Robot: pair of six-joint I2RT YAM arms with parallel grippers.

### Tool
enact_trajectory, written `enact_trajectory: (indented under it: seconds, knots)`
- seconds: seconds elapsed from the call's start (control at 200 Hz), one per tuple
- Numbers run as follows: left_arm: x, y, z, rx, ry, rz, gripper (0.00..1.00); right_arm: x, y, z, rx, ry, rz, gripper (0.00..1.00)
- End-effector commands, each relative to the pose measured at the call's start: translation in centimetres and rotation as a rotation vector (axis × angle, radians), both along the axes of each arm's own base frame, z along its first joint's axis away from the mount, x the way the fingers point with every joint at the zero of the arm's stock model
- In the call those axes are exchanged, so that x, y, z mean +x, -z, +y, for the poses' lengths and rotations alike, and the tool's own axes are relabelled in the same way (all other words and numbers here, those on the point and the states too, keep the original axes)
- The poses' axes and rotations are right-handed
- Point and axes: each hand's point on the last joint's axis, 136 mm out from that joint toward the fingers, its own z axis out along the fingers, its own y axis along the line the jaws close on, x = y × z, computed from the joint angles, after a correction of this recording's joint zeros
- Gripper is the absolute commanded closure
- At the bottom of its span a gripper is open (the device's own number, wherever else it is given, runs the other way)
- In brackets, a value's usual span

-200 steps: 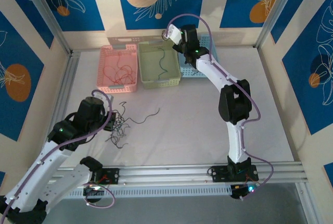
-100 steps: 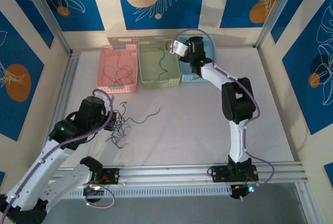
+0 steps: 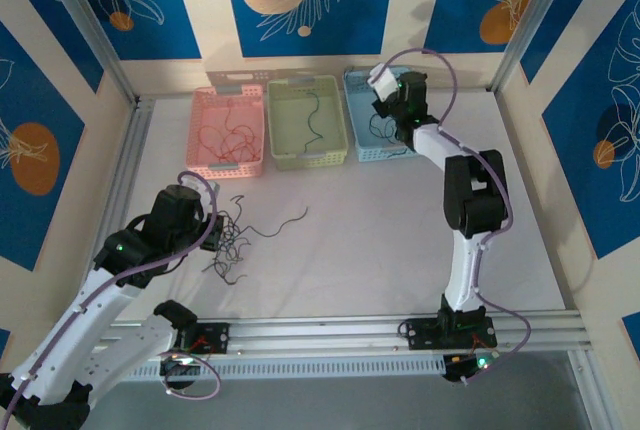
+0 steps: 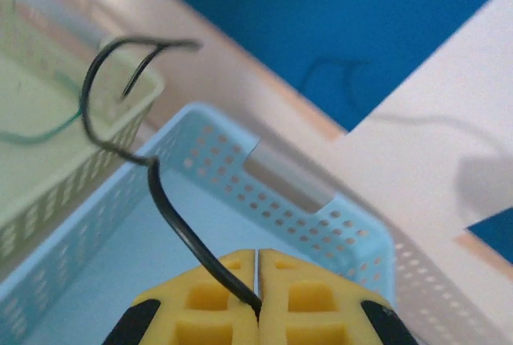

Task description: Untangle the cables

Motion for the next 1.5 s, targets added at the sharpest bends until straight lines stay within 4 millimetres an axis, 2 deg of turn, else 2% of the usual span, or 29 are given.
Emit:
enact_trajectory:
  seconds: [0.0,0.13,0.185,0.27,0.275,0.285,0.43,0.555,0.635,0.73,0.81,0.905,1.045,1.126,1.266,1.496]
  knots:
    - [0.1,-0.1,-0.1,-0.008,0.008,-0.009,1.0,-0.7,-6.8,-1.7,0.284,0.077,-0.015,1.0]
    - [0.1,0.0,-0.1,-0.008,0.009,-0.008,1.0,-0.8,-8.3,-4.4,0.417,0.195,-0.019,1.0]
    - [0.1,0.0,-0.1,-0.008,0.01,-0.008,1.0,-0.5,-8.1,-5.7,0.454,0.276,-0.007,1.0]
    - [0.1,0.0,-0.1,-0.008,0.01,-0.008,1.0,0.4,-7.5,-6.3,0.436,0.381,0.046,1.0]
    - [0.1,0.0,-0.1,-0.007,0.011,-0.008,1.0,0.6,-8.2,-6.4,0.438,0.385,0.029,1.0]
    - [0.1,0.0,-0.1,-0.008,0.009,-0.008,1.0,0.6,-7.2,-6.4,0.418,0.406,0.057,1.0]
    - [0.1,-0.1,-0.1,-0.009,0.009,-0.009,1.0,1.8,-5.5,-7.3,0.331,0.548,0.101,1.0]
    - [0.2,0.0,-0.2,-0.009,0.013,-0.006,1.0,3.0,-2.9,-7.3,0.346,0.608,0.221,1.0]
    - [0.2,0.0,-0.2,-0.009,0.013,-0.004,1.0,3.4,-1.5,-6.3,0.405,0.578,0.28,1.0]
    - [0.1,-0.1,-0.4,-0.012,0.02,-0.004,1.0,3.1,-0.3,-6.1,0.48,0.591,0.319,1.0]
    - [0.0,-0.3,-0.9,-0.033,0.044,-0.002,1.0,2.8,0.5,-5.0,0.569,0.553,0.36,1.0]
    - [-0.2,-0.4,-1.4,-0.057,0.069,-0.004,1.0,2.3,1.0,-4.5,0.578,0.54,0.373,1.0]
    - [-0.1,-0.2,-1.4,-0.052,0.07,0.003,1.0,1.8,-2.5,-0.6,0.5,0.198,0.101,1.0]
    - [0.0,0.1,-1.5,-0.048,0.069,0.013,1.0,1.2,-4.5,0.8,0.452,0.077,-0.015,1.0]
    - [0.0,0.4,-1.5,-0.041,0.069,0.025,1.0,0.7,-7.1,2.7,0.346,-0.089,-0.086,1.0]
    - [0.1,0.6,-1.5,-0.034,0.065,0.033,1.0,-0.1,-9.1,4.5,0.206,-0.241,-0.186,1.0]
